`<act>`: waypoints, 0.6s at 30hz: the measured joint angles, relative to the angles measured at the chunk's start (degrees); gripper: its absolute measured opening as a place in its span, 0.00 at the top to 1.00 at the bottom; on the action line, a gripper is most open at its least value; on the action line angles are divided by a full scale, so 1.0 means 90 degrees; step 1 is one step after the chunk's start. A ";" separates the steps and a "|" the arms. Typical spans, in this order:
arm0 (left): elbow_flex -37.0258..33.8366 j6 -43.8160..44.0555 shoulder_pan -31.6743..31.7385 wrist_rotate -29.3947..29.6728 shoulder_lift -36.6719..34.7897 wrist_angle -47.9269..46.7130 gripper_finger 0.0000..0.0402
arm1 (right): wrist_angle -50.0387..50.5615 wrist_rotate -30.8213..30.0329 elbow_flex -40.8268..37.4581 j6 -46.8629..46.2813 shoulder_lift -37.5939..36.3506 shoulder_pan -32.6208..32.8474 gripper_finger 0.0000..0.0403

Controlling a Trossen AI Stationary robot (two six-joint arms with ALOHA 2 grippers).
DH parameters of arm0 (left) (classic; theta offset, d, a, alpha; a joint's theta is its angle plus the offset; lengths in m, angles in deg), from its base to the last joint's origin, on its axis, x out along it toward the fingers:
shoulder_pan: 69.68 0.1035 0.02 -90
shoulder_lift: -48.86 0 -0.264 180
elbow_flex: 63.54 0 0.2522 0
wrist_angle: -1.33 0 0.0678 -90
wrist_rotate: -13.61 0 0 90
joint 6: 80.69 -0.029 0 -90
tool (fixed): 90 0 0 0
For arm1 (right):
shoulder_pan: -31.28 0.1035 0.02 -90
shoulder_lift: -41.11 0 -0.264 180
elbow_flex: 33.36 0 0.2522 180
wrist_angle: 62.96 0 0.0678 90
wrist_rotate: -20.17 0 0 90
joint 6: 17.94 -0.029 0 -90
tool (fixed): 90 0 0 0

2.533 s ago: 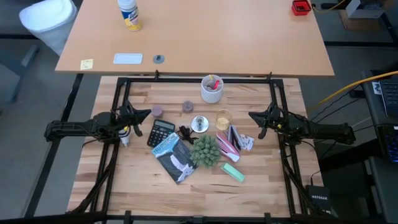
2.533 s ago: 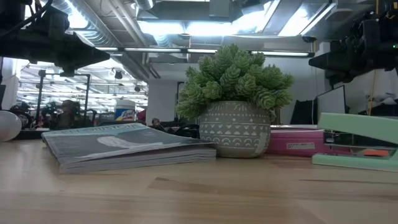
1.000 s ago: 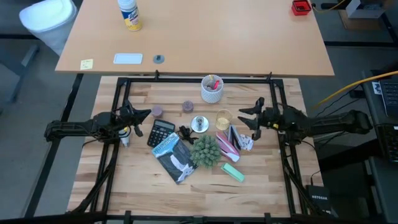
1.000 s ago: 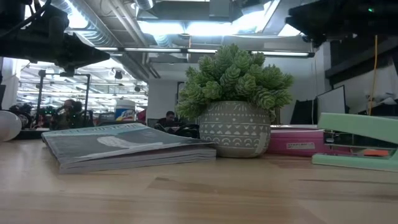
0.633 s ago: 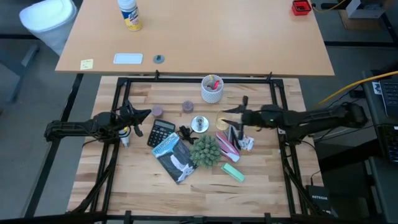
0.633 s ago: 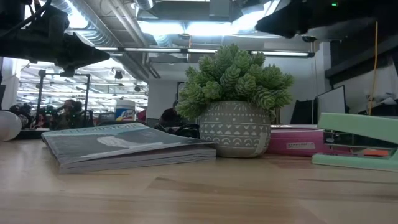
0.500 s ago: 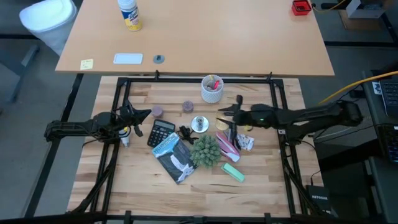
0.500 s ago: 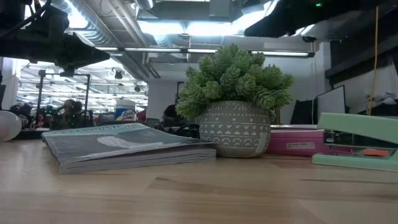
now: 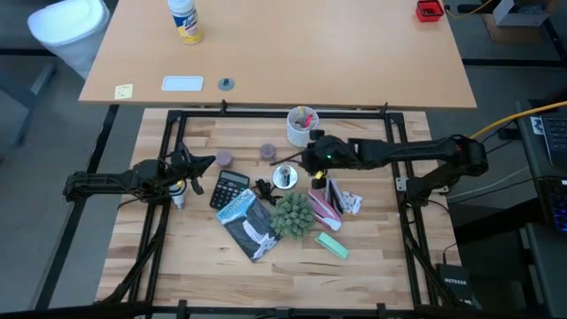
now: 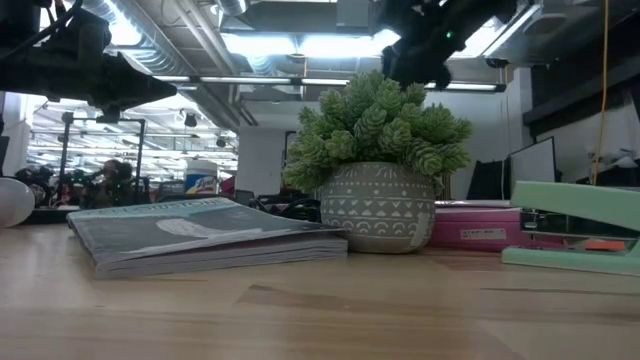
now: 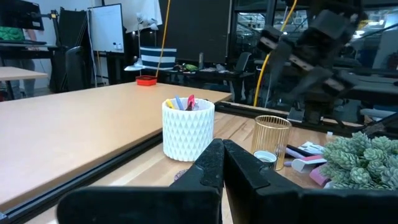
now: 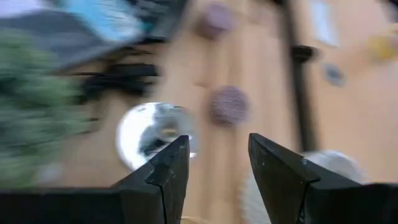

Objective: Screw lightbulb
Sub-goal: Put the plant on the top

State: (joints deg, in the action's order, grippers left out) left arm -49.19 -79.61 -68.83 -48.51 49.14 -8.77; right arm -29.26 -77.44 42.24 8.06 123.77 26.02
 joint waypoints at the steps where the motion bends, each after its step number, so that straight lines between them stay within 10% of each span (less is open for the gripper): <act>1: -0.0001 0.0000 0.0001 0.0000 0.0001 0.0001 1.00 | 0.0294 0.0325 0.0133 -0.0005 0.0001 0.0007 0.57; 7: 0.0000 0.0000 0.0000 0.0000 0.0001 0.0001 1.00 | 0.1328 0.1792 0.0661 -0.0505 -0.0010 0.0316 0.57; 18: 0.0001 0.0000 -0.0001 0.0000 0.0003 0.0002 1.00 | 0.1041 0.1685 0.0654 -0.0526 0.0490 0.1053 0.57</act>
State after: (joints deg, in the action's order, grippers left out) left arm -49.19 -79.61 -68.84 -48.51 49.17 -8.75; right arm -19.89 -62.28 48.12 3.33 128.18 35.50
